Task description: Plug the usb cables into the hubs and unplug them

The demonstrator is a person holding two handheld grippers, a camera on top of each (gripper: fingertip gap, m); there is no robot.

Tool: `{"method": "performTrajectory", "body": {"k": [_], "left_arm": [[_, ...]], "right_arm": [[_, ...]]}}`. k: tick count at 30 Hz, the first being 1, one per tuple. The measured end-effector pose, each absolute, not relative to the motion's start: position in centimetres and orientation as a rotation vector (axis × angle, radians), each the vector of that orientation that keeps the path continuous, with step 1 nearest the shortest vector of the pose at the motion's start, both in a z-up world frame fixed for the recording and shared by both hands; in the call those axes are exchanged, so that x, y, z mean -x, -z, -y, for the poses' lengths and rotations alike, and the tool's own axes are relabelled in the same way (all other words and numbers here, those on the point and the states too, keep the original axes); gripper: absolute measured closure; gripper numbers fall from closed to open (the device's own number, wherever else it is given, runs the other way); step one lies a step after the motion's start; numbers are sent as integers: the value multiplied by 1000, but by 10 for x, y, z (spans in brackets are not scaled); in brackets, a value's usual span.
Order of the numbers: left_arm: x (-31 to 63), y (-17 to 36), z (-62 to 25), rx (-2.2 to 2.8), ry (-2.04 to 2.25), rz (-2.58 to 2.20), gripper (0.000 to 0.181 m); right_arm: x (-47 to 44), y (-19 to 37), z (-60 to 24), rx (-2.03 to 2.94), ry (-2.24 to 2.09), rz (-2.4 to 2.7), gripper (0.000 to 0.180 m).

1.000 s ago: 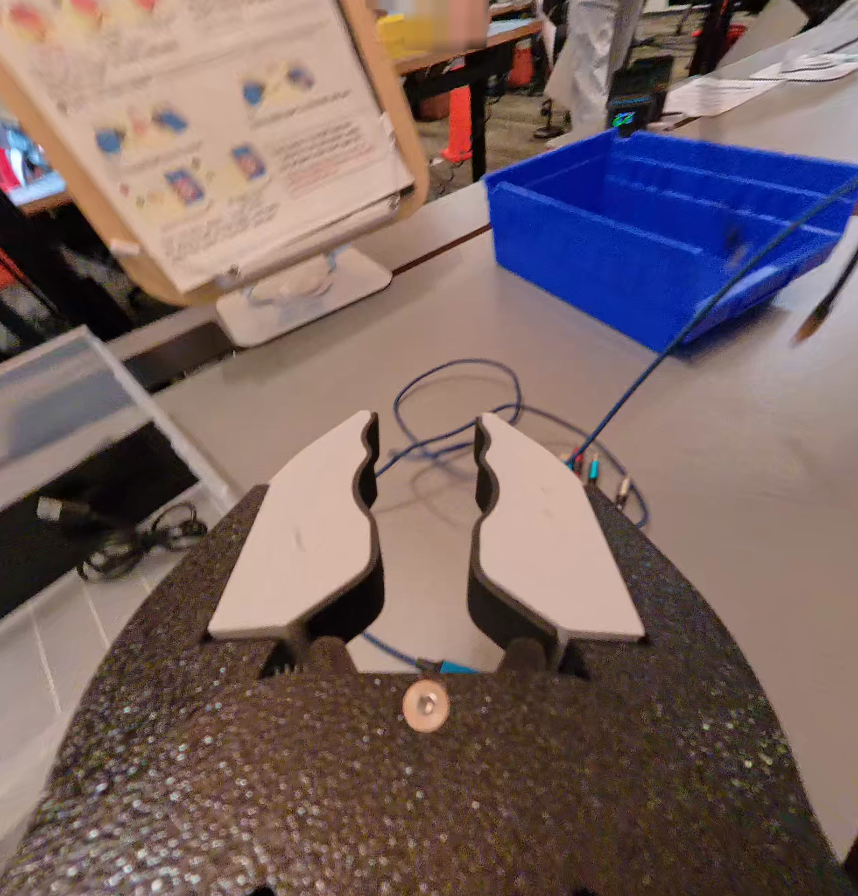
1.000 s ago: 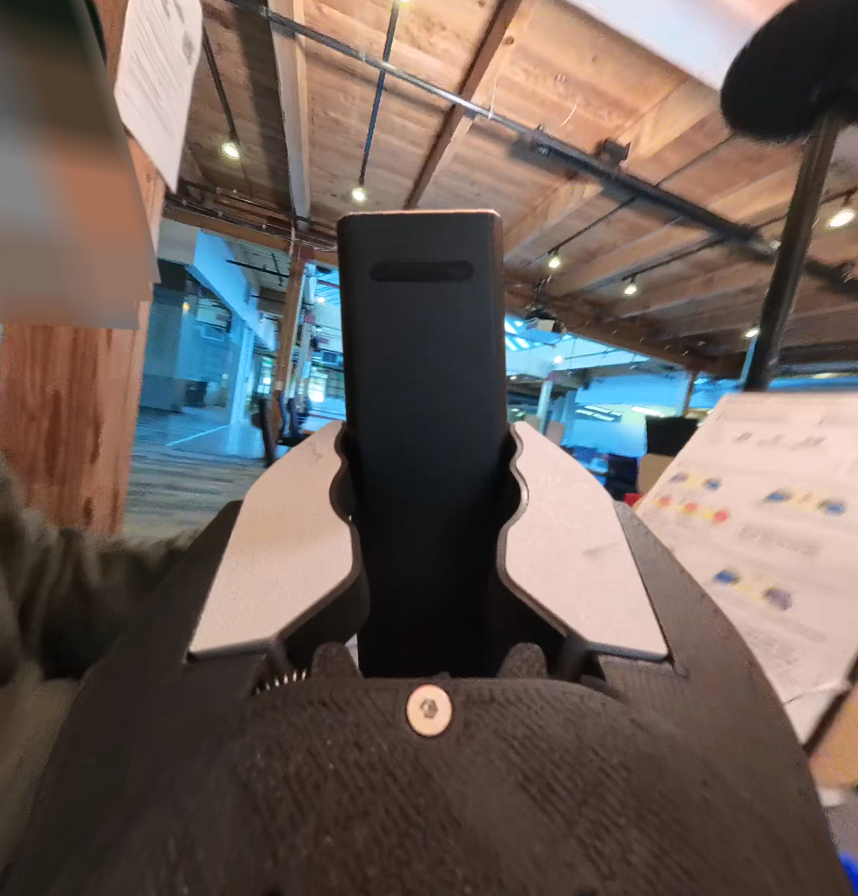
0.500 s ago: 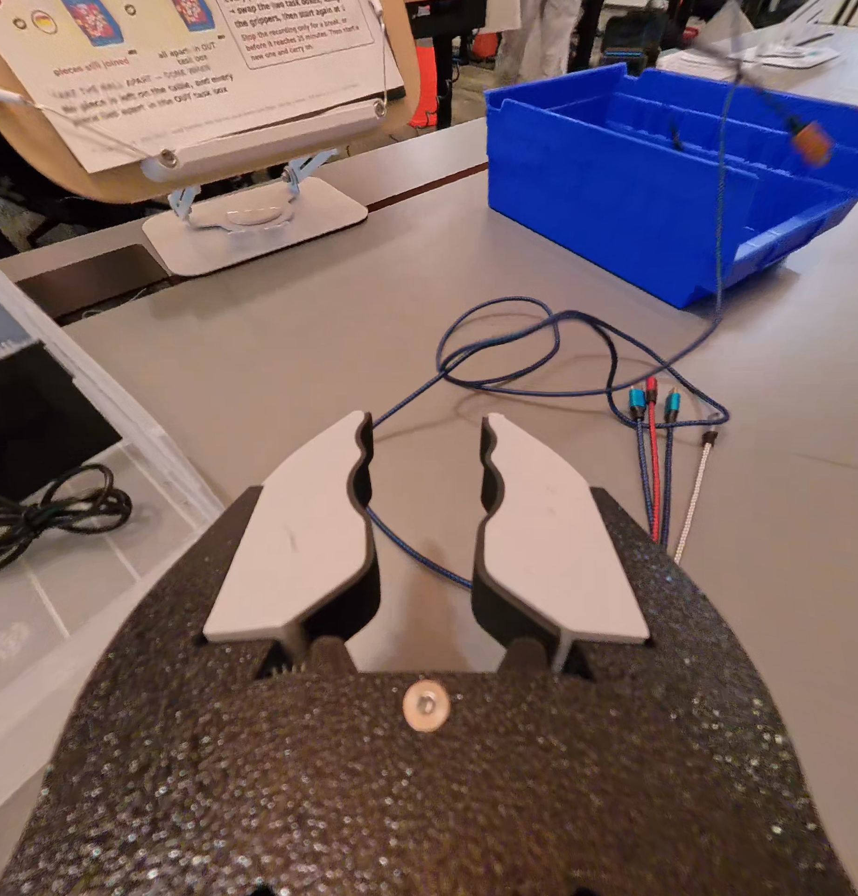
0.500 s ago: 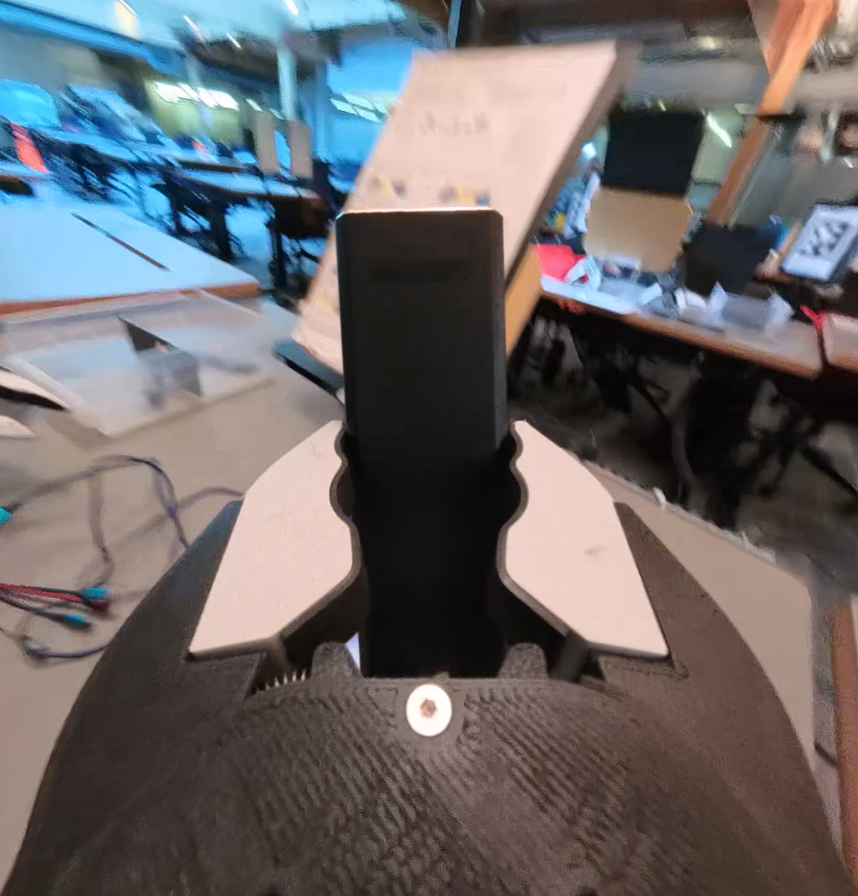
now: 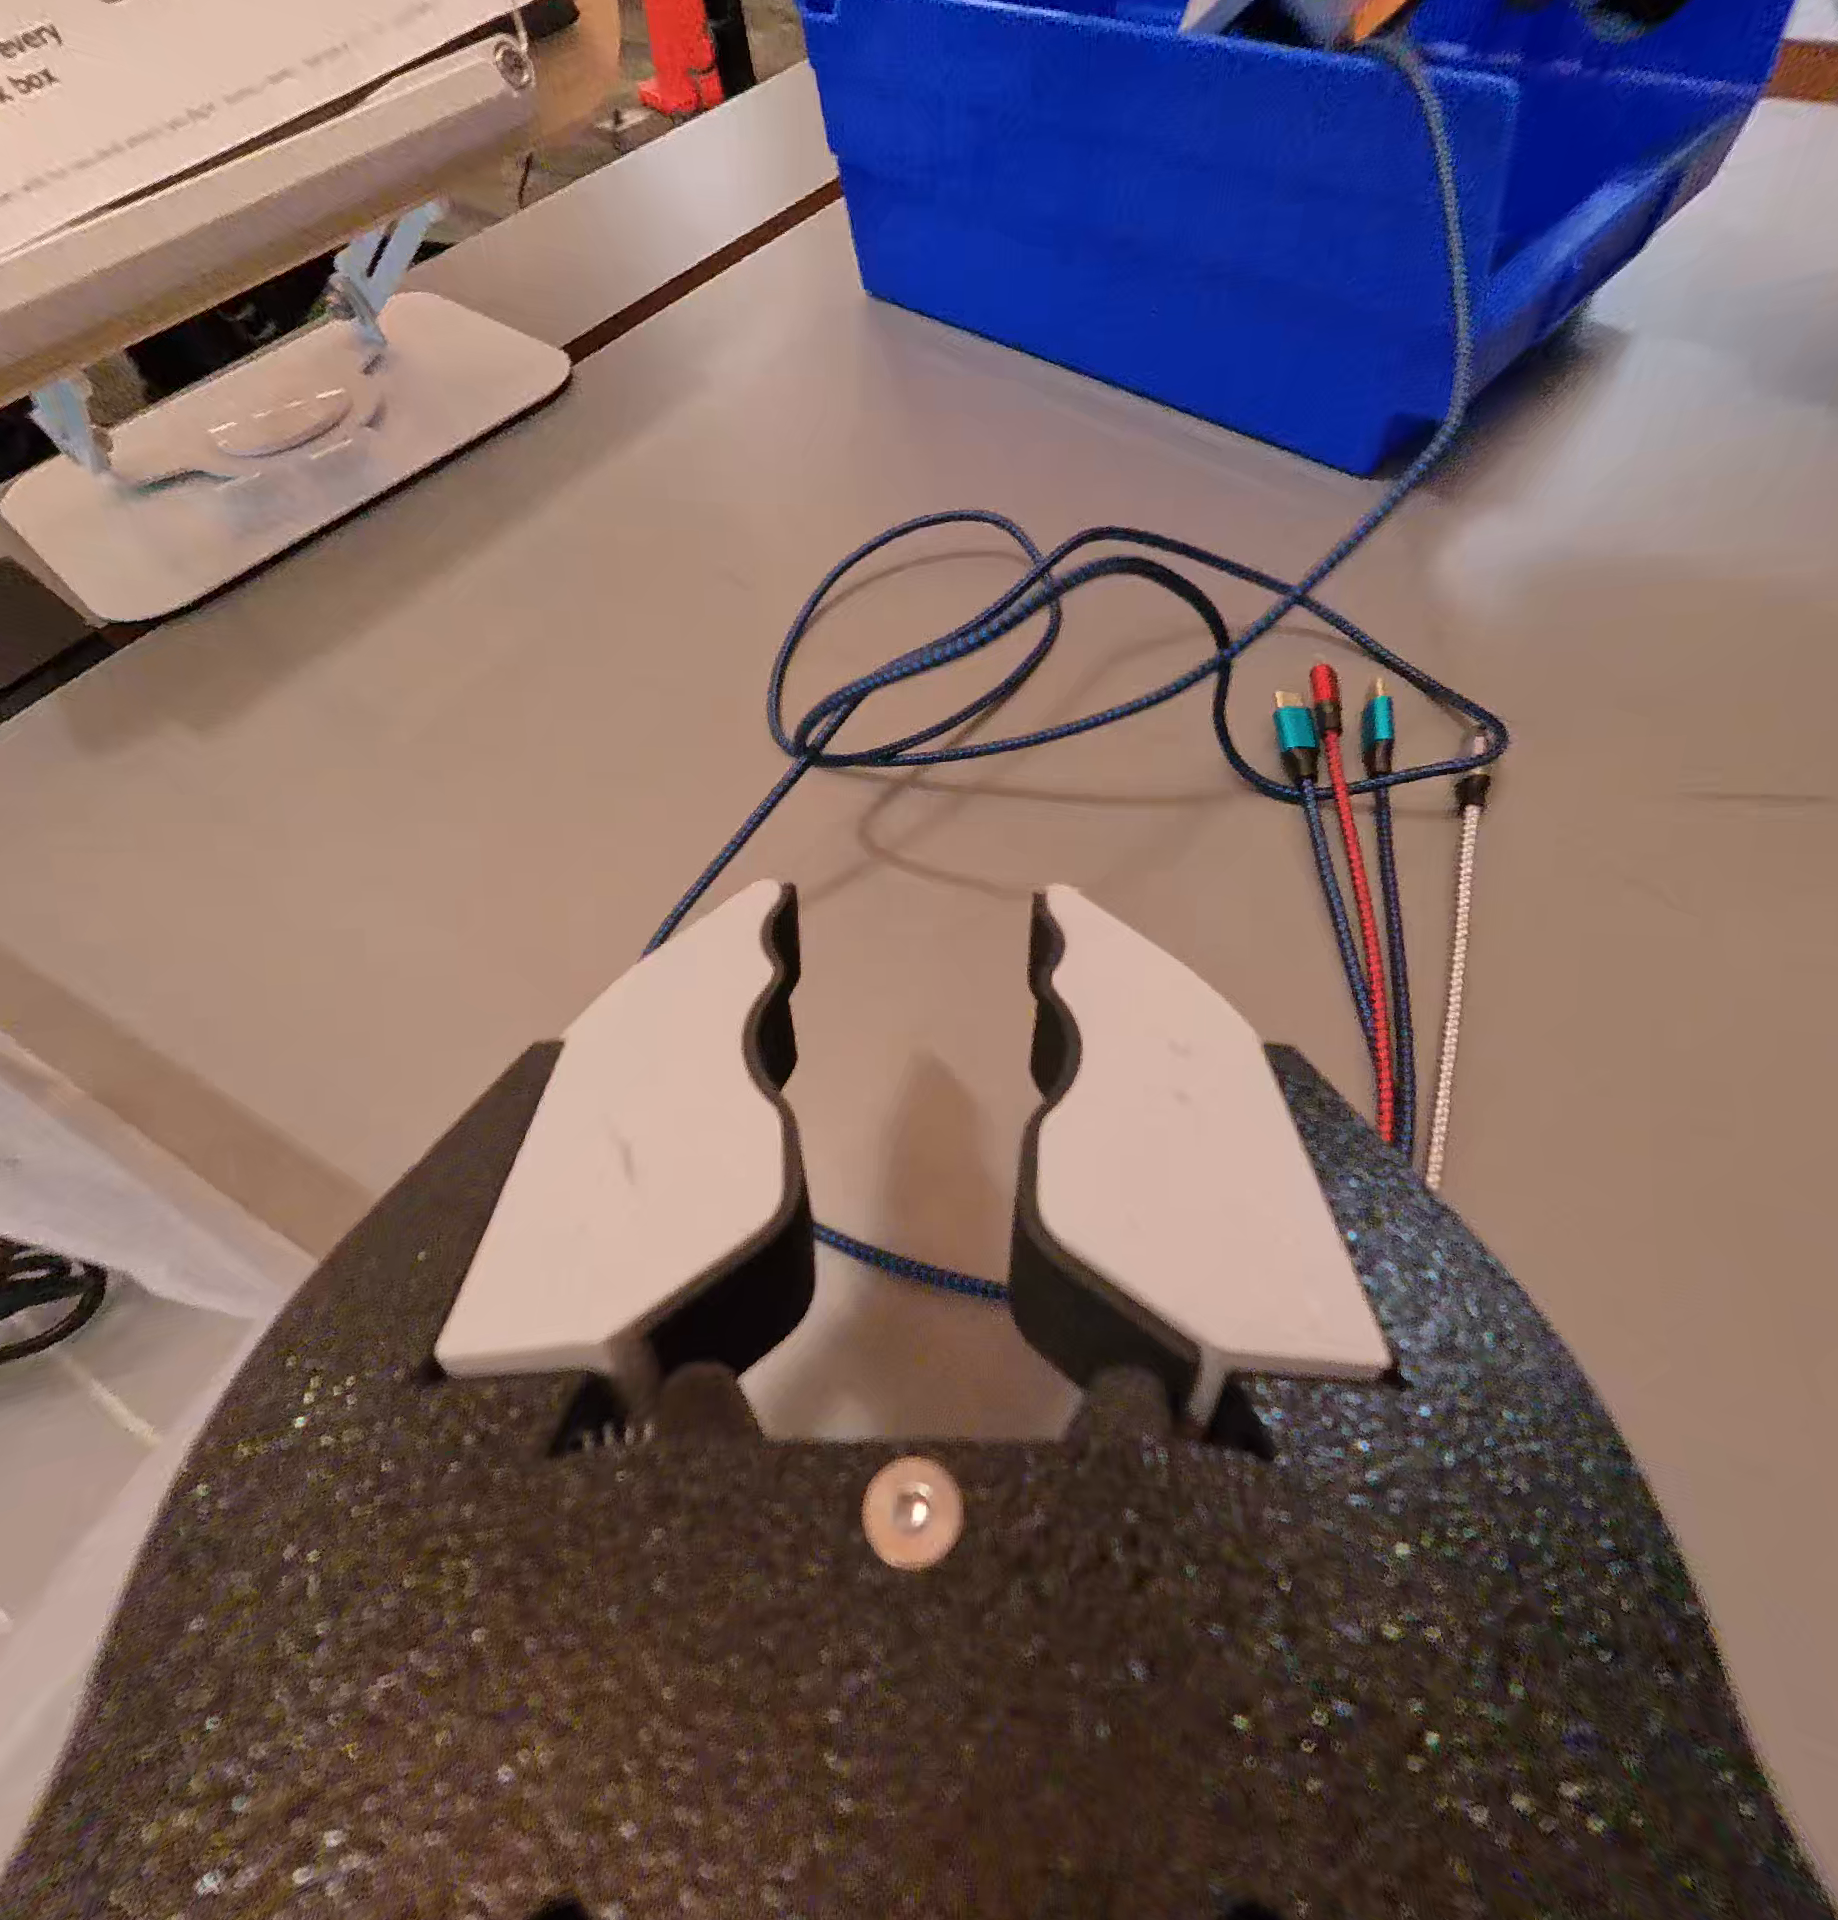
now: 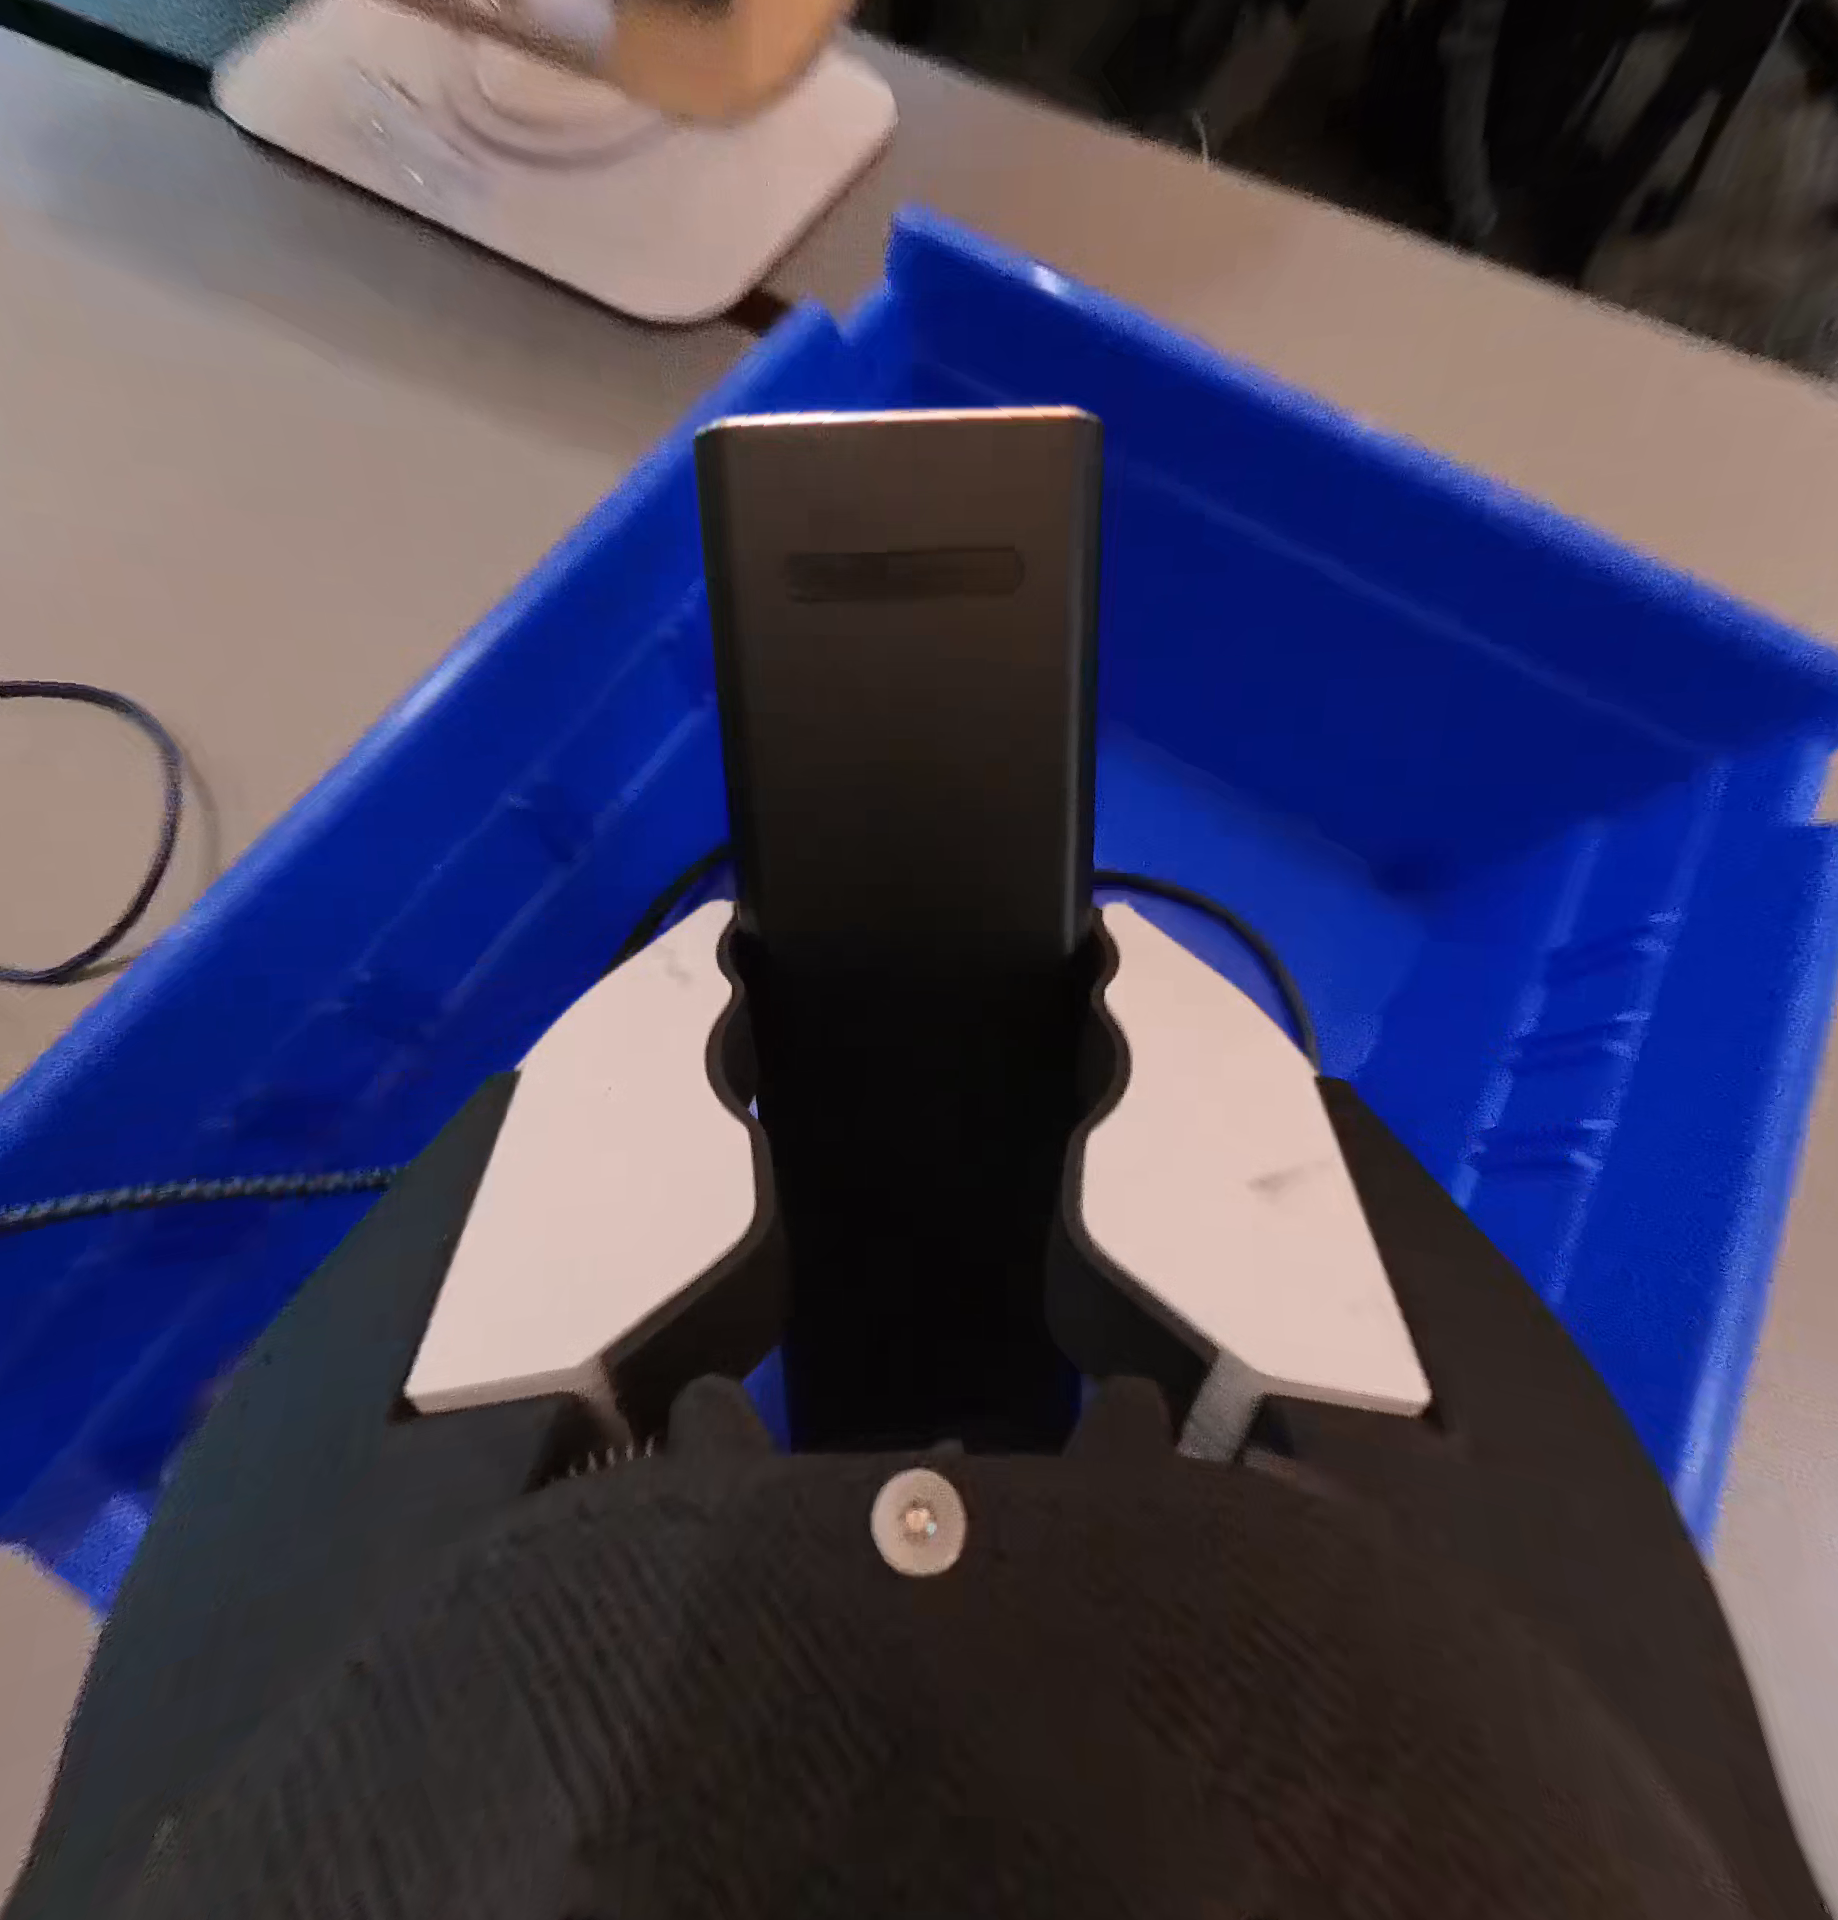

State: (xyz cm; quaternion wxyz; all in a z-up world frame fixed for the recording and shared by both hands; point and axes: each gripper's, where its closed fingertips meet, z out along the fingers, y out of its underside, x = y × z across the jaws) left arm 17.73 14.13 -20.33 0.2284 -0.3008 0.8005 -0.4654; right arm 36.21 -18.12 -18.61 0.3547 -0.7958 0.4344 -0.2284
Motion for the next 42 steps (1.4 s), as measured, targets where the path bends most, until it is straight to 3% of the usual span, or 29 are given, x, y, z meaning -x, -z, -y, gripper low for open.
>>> {"method": "performTrajectory", "body": {"k": [6, 14, 21, 25, 28, 33, 36, 38, 42], "left_arm": [[-176, 196, -147, 862, 1423, -2122, 140], [-179, 191, -162, 888, 1550, -2004, 141], [-180, 187, -170, 882, 1576, -1975, 142], [-178, 186, -173, 863, 1554, -1982, 141], [-176, 181, -175, 850, 1563, -1971, 141], [-174, 170, -182, 843, 1576, -1939, 141], [-172, 168, -186, 831, 1576, -1935, 140], [-172, 168, -187, 824, 1588, -1937, 140], [-170, 168, -187, 843, 1660, -1932, 140]], "right_arm": [[-374, 212, 187, 2004, 517, -1270, 119], [-369, 163, 228, 1984, 802, -1385, 116], [-251, 101, 82, 2039, 581, -689, 103], [-175, 140, 1, 2335, 571, -149, 97], [-165, 175, -21, 2533, 634, 73, 96], [-181, 221, -18, 2772, 383, -19, 85], [-204, 211, -19, 2737, 397, -175, 82], [-196, 215, -24, 2730, 132, -285, 70], [-199, 235, -29, 2777, -87, -375, 69]]}}
